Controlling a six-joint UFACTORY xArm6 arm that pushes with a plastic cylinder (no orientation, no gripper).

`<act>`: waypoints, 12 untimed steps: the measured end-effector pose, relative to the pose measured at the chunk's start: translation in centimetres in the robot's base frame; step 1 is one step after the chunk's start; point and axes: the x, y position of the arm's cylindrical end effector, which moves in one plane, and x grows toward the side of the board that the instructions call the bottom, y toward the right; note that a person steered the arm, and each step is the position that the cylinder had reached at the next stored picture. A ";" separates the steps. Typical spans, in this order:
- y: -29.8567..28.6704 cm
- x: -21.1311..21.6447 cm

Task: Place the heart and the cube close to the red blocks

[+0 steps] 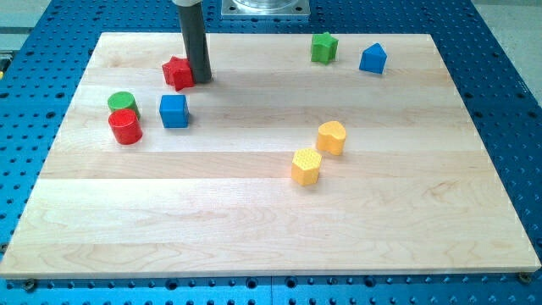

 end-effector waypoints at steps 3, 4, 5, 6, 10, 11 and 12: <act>-8.1 5.1; -6.9 5.3; 0.7 6.0; 10.8 10.3; 34.0 12.0; 34.0 14.8; 33.9 15.7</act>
